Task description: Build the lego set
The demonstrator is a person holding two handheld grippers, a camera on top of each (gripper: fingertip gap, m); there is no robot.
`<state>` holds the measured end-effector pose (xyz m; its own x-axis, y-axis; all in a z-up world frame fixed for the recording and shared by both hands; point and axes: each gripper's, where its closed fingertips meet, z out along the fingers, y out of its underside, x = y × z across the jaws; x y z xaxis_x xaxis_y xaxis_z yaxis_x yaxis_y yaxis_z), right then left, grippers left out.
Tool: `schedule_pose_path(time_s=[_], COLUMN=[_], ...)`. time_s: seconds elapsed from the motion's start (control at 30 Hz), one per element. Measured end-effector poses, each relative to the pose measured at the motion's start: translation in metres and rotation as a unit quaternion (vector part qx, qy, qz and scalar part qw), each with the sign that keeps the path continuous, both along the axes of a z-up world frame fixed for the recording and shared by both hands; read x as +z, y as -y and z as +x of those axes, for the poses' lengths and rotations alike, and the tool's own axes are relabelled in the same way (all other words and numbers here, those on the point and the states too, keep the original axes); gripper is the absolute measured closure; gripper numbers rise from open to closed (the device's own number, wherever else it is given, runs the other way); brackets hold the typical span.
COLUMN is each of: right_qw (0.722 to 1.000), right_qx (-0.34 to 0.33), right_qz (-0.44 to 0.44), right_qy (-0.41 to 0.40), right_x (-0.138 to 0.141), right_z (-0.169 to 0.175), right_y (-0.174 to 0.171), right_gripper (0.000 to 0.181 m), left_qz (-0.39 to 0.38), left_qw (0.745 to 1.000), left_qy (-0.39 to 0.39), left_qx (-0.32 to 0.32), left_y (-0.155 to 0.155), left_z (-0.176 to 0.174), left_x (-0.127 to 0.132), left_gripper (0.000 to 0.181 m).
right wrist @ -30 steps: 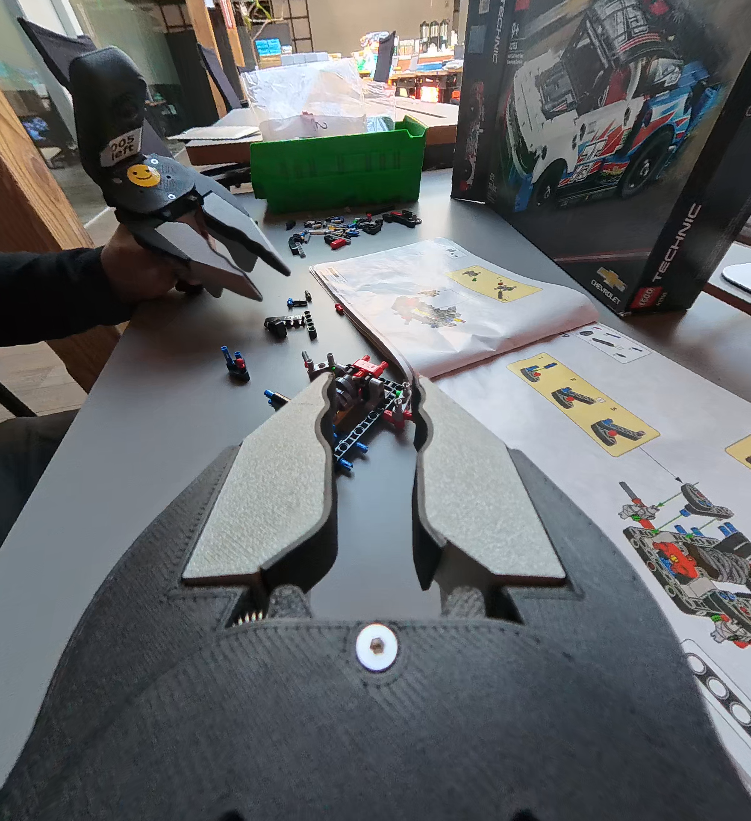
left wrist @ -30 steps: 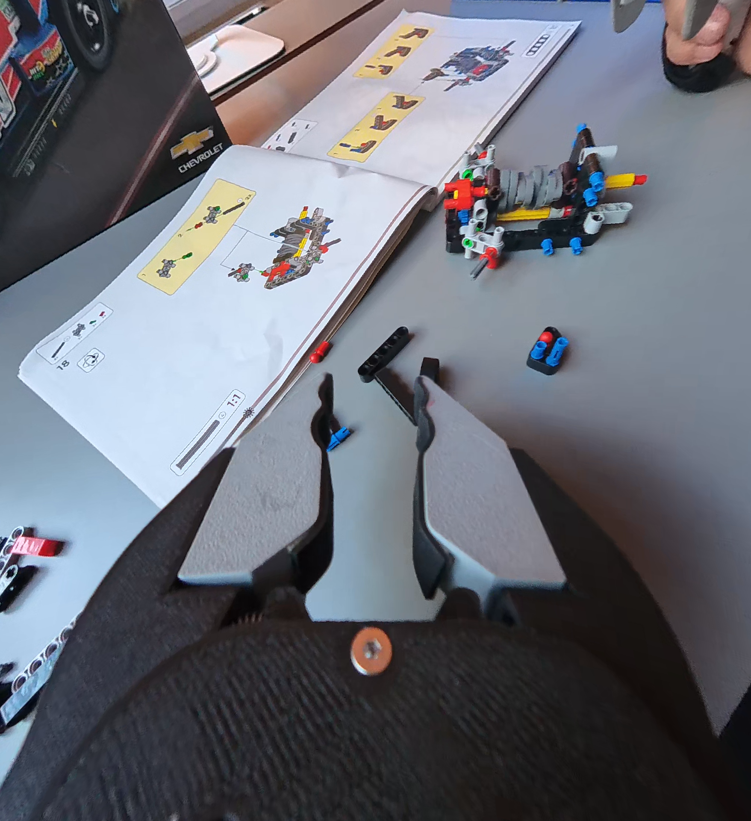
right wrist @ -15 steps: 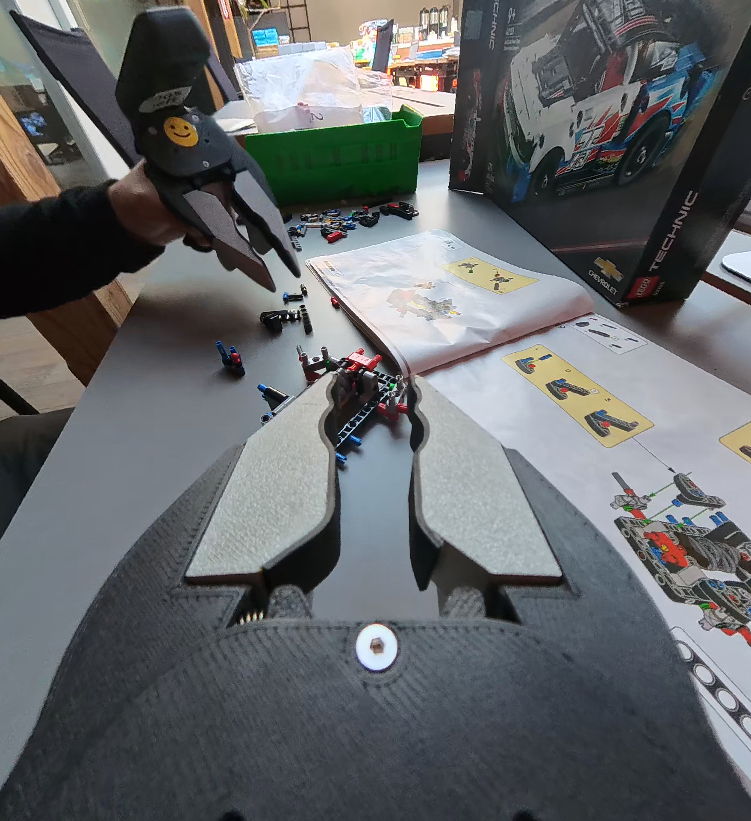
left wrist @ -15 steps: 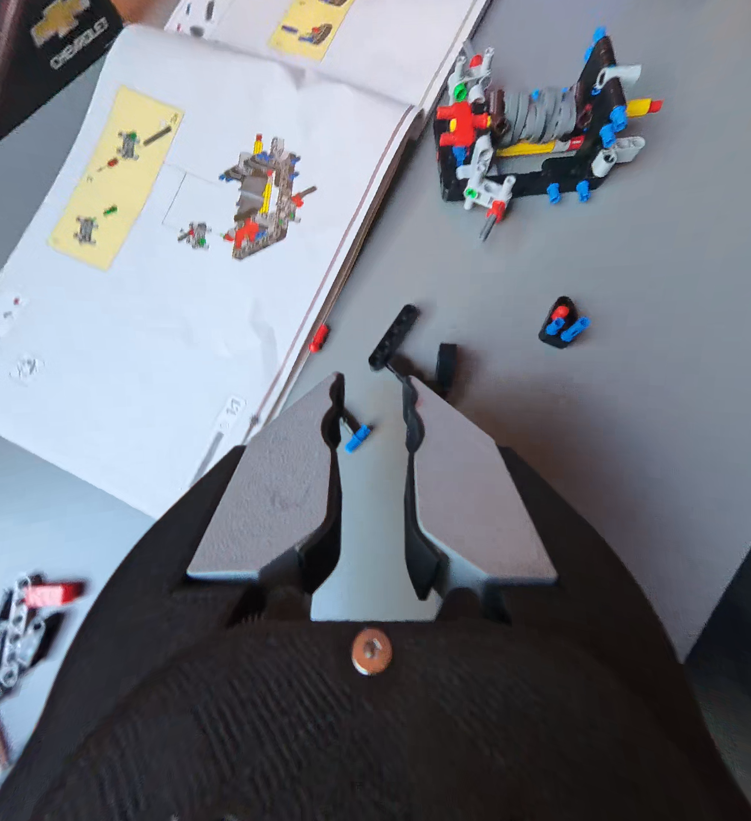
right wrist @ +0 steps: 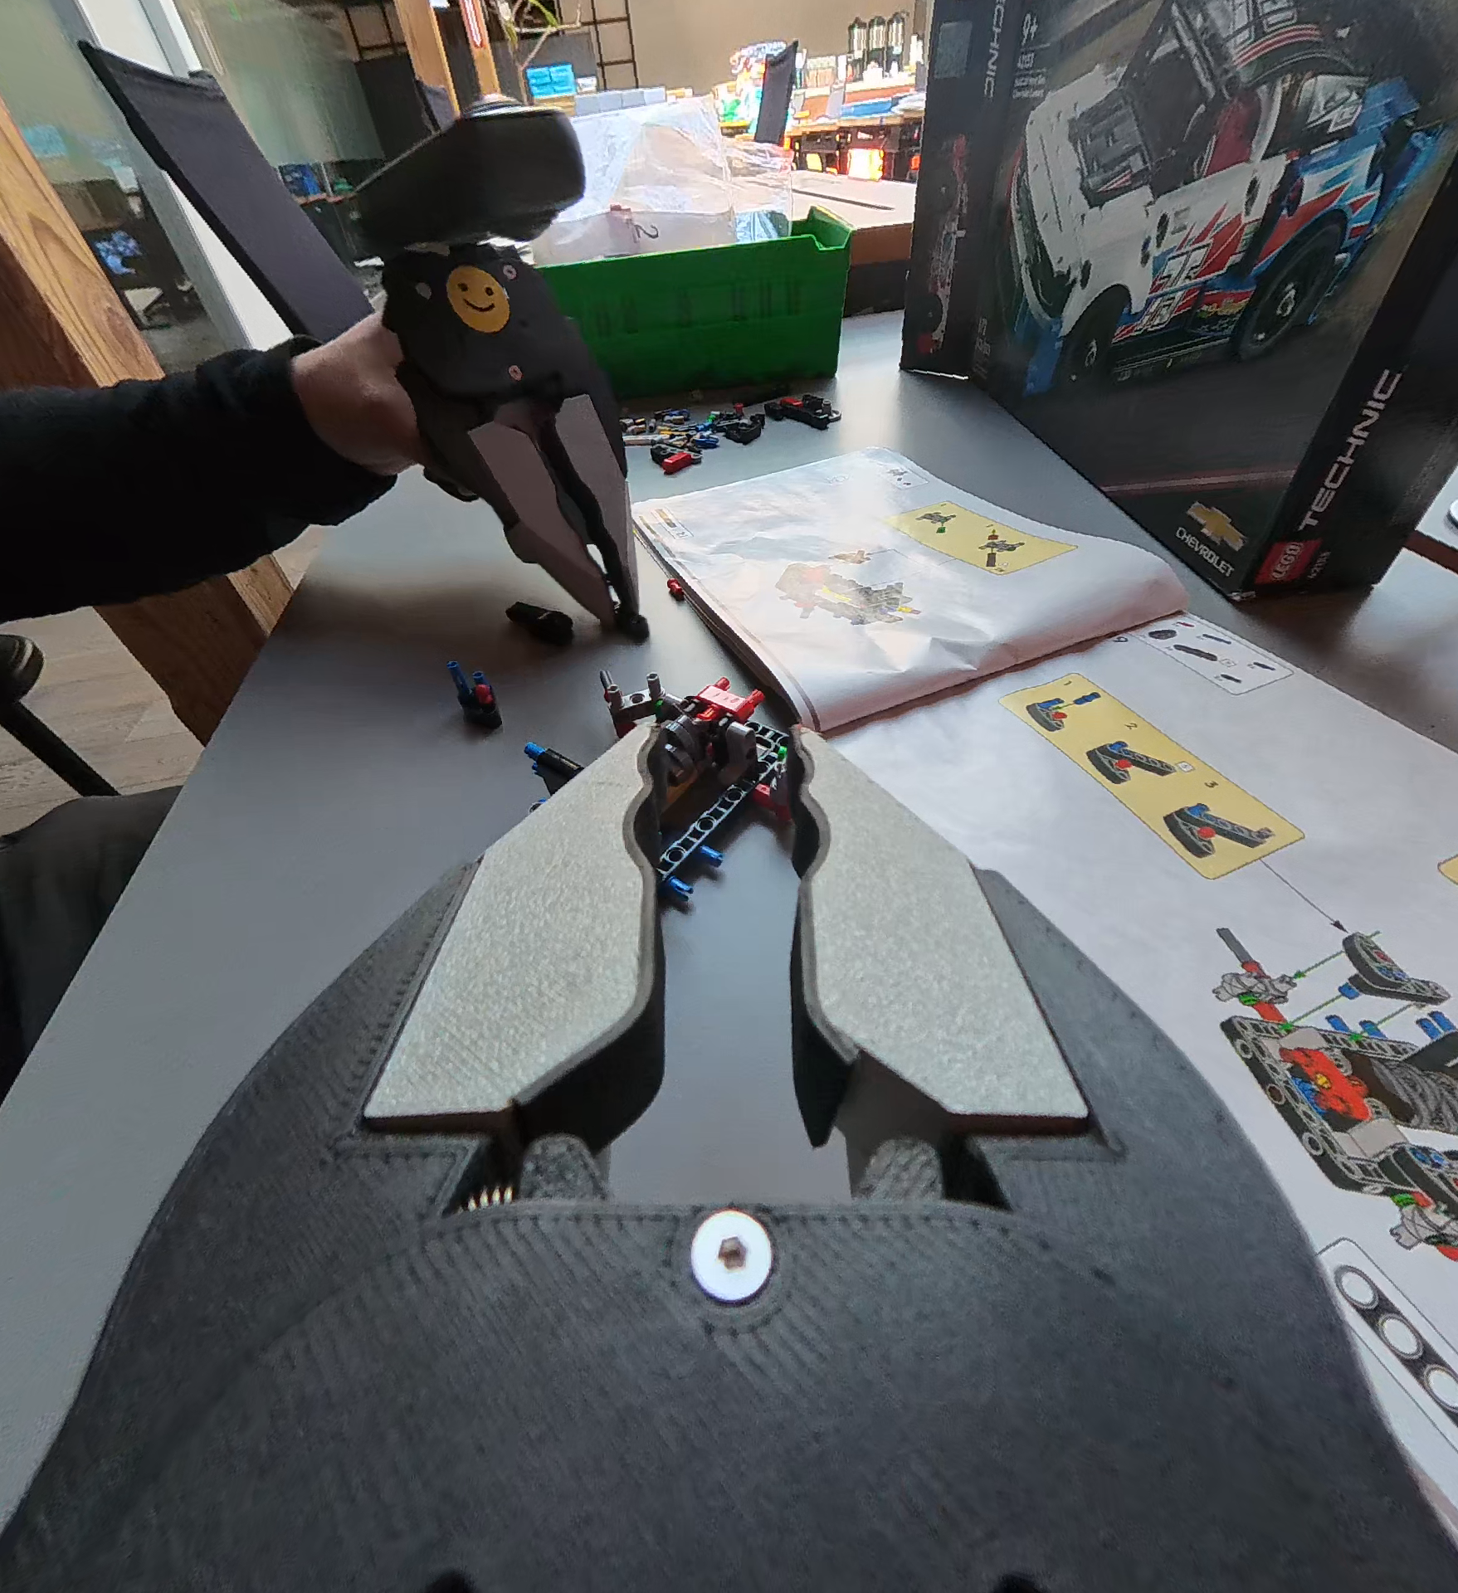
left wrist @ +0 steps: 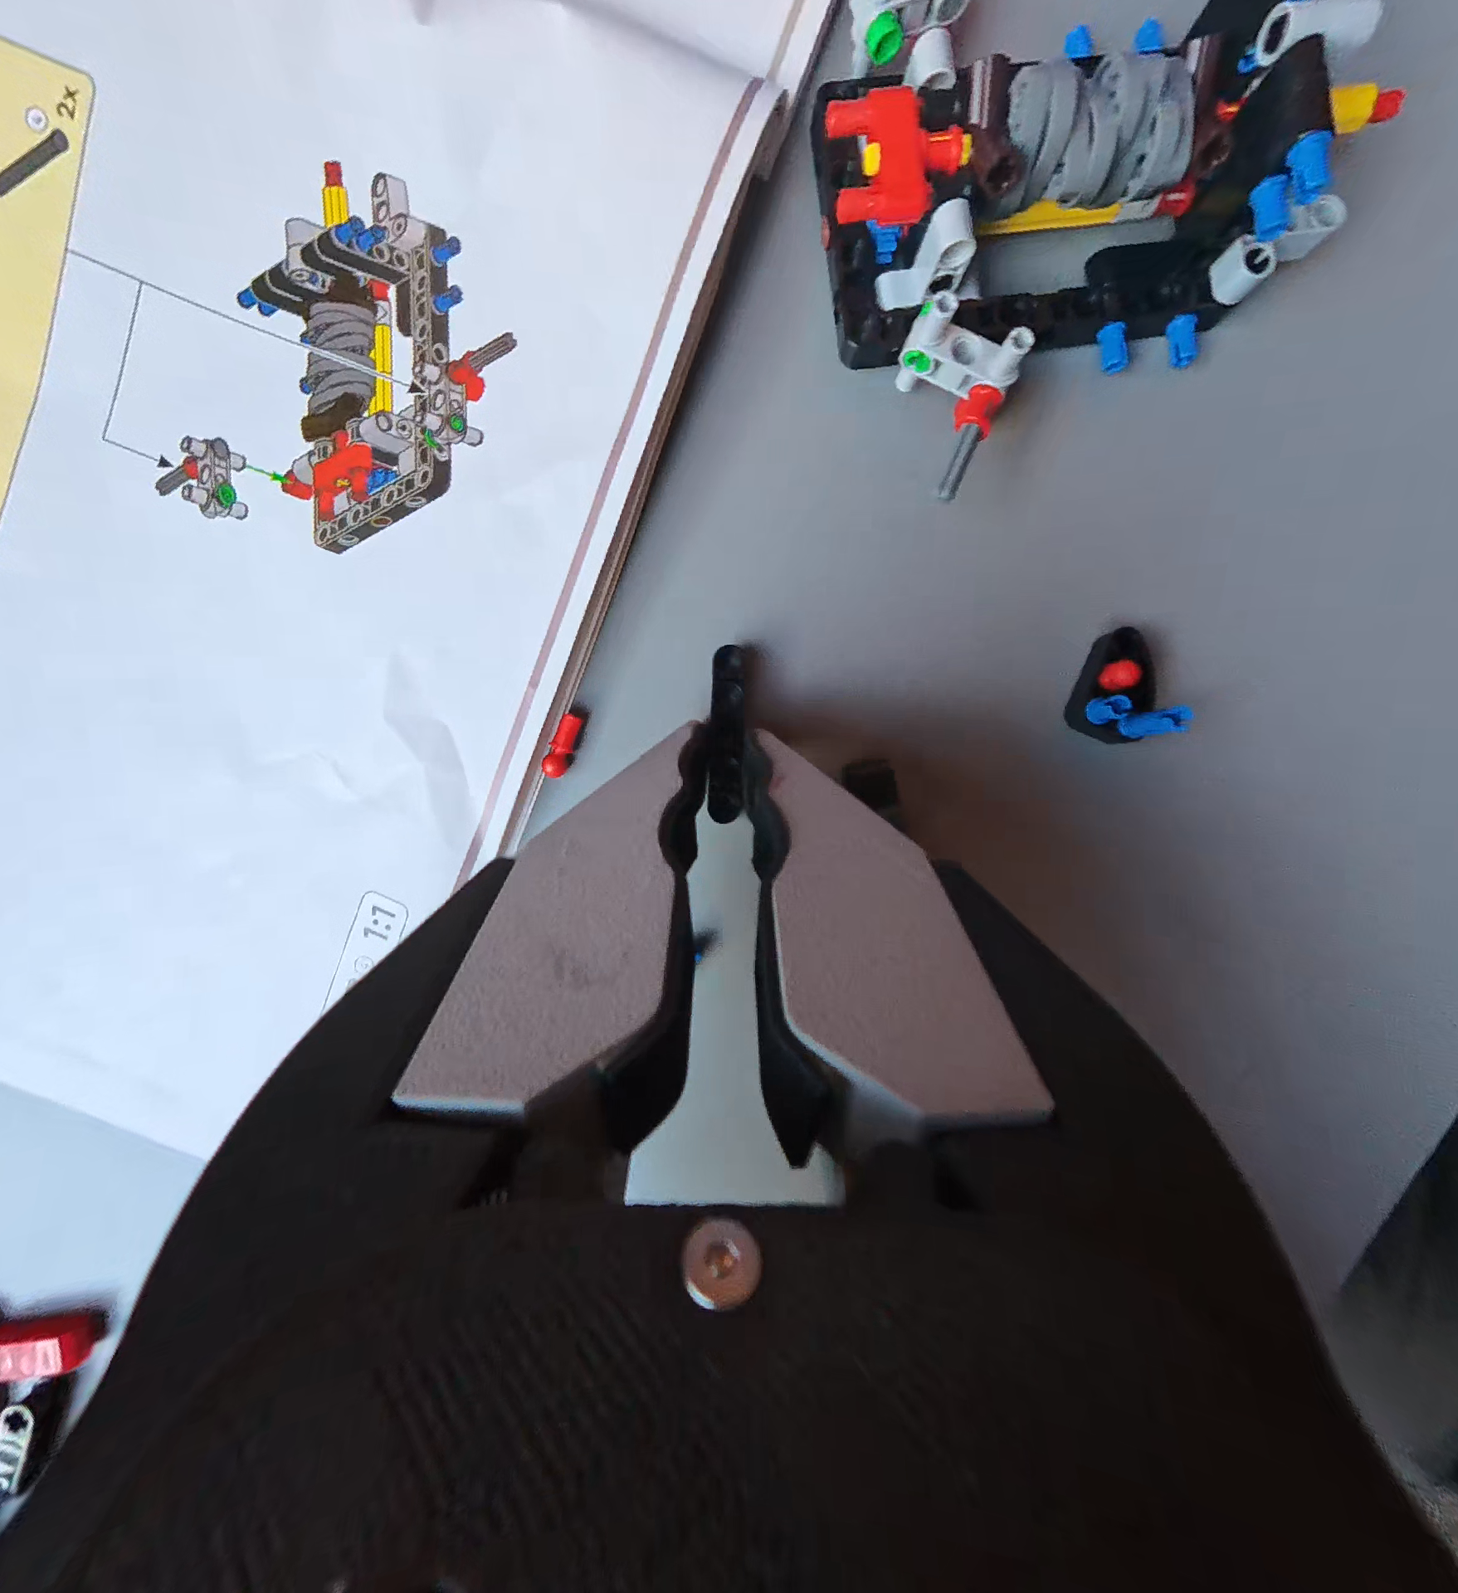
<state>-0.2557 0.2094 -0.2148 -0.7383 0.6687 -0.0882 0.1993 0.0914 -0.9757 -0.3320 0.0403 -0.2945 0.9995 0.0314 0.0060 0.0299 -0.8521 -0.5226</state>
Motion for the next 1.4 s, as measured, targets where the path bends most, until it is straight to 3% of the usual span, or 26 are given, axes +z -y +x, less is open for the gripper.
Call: schedule_pose_path(time_s=[0.23,0.43,0.57,0.7,0.8,0.9,1.07,1.2,1.4], right_qw=[1.000,1.000,1.000,0.998,0.994,0.983,0.980,0.976,0.975], right_qx=[0.002,0.003,0.012,0.042,0.105,0.176,0.149,0.103,0.095], right_qz=[0.002,0.001,0.010,0.031,0.038,0.036,0.099,0.164,0.180], right_qy=[-0.001,-0.005,-0.010,-0.017,-0.020,0.027,0.088,0.100,0.093], right_x=[0.000,0.002,0.001,0.002,0.004,-0.003,-0.033,-0.052,-0.057], right_z=[0.001,0.003,0.006,0.016,0.043,0.070,0.060,0.040,0.026], right_y=[0.002,0.002,0.007,0.023,0.059,0.107,0.146,0.148,0.153], right_gripper=[0.157,0.156,0.155,0.151,0.148,0.145,0.151,0.150,0.145], left_qz=[0.005,0.053,0.094,0.102,0.102,0.085,0.081,0.089,0.093], left_qw=[1.000,0.997,0.994,0.993,0.993,0.994,0.993,0.991,0.992], left_qy=[-0.011,-0.028,-0.016,-0.014,0.005,0.004,0.026,0.042,0.028], left_qx=[0.012,0.037,0.049,0.050,0.052,0.066,0.082,0.085,0.080], left_y=[0.000,-0.003,-0.003,0.006,0.016,0.031,0.047,0.051,0.056], left_z=[-0.002,-0.003,0.019,0.046,0.065,0.075,0.085,0.090,0.091], left_x=[0.002,0.032,0.056,0.063,0.060,0.048,0.029,0.021,0.020], left_gripper=[0.176,0.177,0.176,0.177,0.176,0.176,0.176,0.176,0.176])
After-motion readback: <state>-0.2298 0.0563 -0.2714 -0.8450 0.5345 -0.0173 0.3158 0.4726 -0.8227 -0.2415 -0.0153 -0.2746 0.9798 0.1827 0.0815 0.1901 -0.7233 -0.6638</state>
